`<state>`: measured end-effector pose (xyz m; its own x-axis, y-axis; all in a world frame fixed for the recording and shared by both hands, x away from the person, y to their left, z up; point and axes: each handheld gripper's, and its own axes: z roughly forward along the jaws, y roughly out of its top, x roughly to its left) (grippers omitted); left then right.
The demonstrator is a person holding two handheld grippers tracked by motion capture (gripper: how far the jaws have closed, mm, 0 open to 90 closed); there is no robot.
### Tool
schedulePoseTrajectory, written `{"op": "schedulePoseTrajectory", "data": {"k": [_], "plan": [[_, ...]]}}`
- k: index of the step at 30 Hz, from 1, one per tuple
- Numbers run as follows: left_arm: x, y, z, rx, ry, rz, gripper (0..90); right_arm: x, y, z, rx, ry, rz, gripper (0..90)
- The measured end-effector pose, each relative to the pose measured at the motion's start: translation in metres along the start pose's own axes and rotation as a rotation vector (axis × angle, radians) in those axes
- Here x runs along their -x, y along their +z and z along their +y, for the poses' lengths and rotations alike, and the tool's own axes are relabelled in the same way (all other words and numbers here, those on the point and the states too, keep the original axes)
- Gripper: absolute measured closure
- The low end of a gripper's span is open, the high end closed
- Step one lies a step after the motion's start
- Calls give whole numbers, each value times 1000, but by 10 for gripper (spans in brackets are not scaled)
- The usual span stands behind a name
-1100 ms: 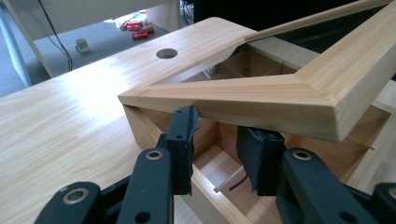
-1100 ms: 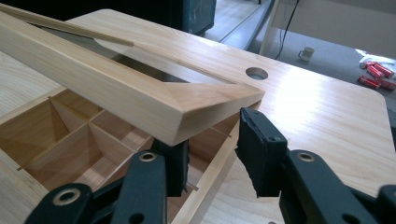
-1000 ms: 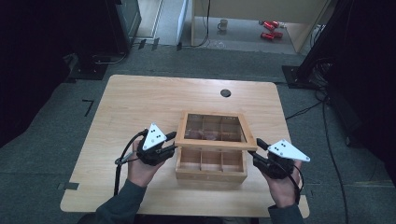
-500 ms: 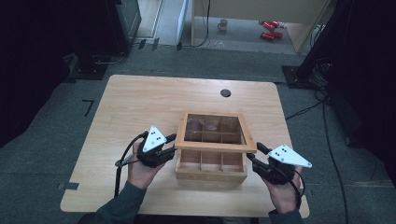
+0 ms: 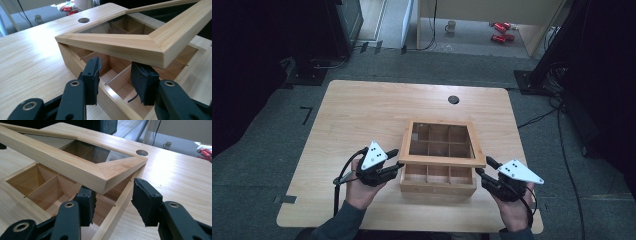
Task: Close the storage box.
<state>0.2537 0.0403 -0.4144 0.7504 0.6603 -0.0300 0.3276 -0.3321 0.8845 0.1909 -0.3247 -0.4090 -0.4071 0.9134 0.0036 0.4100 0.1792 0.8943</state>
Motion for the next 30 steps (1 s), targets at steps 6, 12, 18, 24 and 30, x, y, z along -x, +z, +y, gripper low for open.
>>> {"op": "schedulePoseTrajectory", "data": {"k": [6,12,18,24,30], "plan": [[3,-3,-2,4,-2,-13,585,-1,0,-3,-7,-2,-2,537],[7,-7,-4,13,-6,-23,581,-2,-1,-6,-10,-5,-5,537],[9,-10,-7,11,-8,-25,580,-2,0,-9,-15,-6,0,537],[11,-11,-11,5,-10,-28,580,-2,0,-13,-24,-7,2,537],[13,-13,-15,10,-19,-33,580,-3,0,-17,-30,2,2,537]]}}
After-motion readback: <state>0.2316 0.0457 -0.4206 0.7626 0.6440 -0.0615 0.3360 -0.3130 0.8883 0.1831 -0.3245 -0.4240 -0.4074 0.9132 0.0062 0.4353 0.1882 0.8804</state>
